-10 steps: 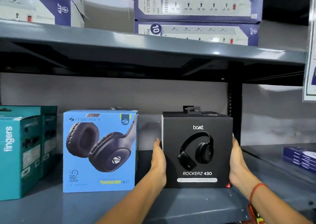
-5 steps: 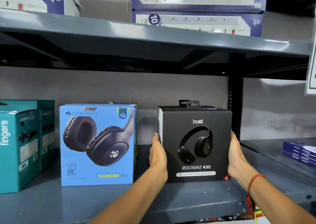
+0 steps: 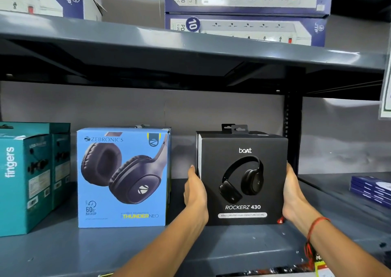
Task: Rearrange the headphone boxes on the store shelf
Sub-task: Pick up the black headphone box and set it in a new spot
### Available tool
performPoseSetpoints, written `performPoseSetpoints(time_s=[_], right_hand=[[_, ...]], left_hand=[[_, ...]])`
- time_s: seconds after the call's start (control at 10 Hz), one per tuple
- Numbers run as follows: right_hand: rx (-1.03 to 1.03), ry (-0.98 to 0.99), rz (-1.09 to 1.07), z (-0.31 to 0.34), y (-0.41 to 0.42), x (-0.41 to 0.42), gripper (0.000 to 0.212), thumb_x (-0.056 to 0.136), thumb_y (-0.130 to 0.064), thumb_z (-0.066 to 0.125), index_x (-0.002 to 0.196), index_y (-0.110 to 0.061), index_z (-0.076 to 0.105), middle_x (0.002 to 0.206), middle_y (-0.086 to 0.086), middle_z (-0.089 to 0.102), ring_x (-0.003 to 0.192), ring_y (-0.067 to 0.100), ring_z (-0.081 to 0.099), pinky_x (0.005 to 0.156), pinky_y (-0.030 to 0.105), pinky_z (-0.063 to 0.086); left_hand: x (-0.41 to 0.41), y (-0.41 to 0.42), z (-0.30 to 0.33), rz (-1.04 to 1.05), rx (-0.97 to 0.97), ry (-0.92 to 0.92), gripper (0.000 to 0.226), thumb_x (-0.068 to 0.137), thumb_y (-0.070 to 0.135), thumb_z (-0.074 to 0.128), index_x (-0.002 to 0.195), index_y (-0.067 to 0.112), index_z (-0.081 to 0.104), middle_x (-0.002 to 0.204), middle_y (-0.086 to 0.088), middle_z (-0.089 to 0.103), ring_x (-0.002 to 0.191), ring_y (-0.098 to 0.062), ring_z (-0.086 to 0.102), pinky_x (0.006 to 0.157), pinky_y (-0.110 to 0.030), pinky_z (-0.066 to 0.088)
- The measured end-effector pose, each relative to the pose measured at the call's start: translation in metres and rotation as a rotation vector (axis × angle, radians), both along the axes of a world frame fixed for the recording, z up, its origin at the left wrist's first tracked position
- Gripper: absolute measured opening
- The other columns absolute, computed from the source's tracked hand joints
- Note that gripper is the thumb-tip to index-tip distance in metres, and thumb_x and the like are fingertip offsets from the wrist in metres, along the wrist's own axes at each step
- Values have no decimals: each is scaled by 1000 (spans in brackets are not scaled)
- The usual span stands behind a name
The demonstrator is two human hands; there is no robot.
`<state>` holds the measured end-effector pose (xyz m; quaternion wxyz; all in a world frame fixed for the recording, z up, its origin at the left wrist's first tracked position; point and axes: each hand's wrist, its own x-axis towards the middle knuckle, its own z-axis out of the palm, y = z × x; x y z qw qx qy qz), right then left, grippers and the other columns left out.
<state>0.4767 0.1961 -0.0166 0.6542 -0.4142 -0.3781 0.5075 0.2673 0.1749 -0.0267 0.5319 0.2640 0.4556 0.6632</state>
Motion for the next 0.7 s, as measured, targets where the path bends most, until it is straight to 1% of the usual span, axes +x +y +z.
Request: performPoseSetpoints(time_s=[0.1, 0.2, 0.3, 0.4, 0.5, 0.6, 0.7], right_hand=[[5, -12, 10, -1, 0, 1, 49, 77, -75, 51, 69, -37, 80, 76, -1, 80, 61, 20, 76, 53, 34, 59], [24, -18, -9, 0, 1, 4, 45, 77, -74, 51, 71, -40, 79, 77, -3, 80, 66, 21, 76, 56, 36, 59], [30, -21, -16, 0, 0, 5, 45, 76, -75, 52, 72, -40, 79, 78, -3, 81, 68, 21, 77, 59, 36, 59], [41, -16, -4, -2, -1, 7, 45, 74, -76, 53, 71, -39, 80, 77, -2, 81, 63, 19, 76, 56, 36, 59], [67, -8, 4, -2, -4, 7, 48, 77, -77, 51, 73, -40, 80, 77, -1, 81, 63, 20, 76, 57, 36, 59], [33, -7, -48, 1, -7, 7, 62, 82, -79, 45, 93, -30, 82, 88, 4, 81, 75, 24, 78, 69, 39, 56], [48, 46, -81, 0, -15, 11, 69, 90, -73, 37, 126, -23, 68, 118, 7, 75, 103, 24, 71, 84, 41, 51]], left_hand=[[0, 1, -1, 4, -5, 9, 75, 91, 69, 37, 140, 20, 66, 140, -11, 69, 134, -34, 59, 122, -49, 38], [1, 3, -2, 19, -9, 25, 72, 94, 68, 37, 141, 21, 65, 143, -9, 67, 136, -32, 57, 123, -49, 36], [3, 2, -1, 17, -7, 26, 71, 96, 66, 35, 143, 21, 63, 143, -10, 66, 136, -32, 57, 123, -49, 36], [5, 0, -2, 4, -1, 16, 71, 97, 67, 34, 144, 21, 62, 143, -11, 66, 135, -33, 58, 123, -50, 37], [4, 2, -3, -19, 21, -4, 71, 96, 68, 36, 141, 22, 64, 142, -10, 68, 134, -34, 60, 122, -50, 39], [0, -7, -7, -37, 6, -25, 72, 95, 71, 36, 141, 24, 65, 141, -11, 68, 130, -35, 63, 119, -51, 44], [-6, -16, -14, -40, -17, -8, 75, 94, 73, 36, 142, 22, 65, 143, -11, 67, 132, -35, 62, 119, -49, 43]])
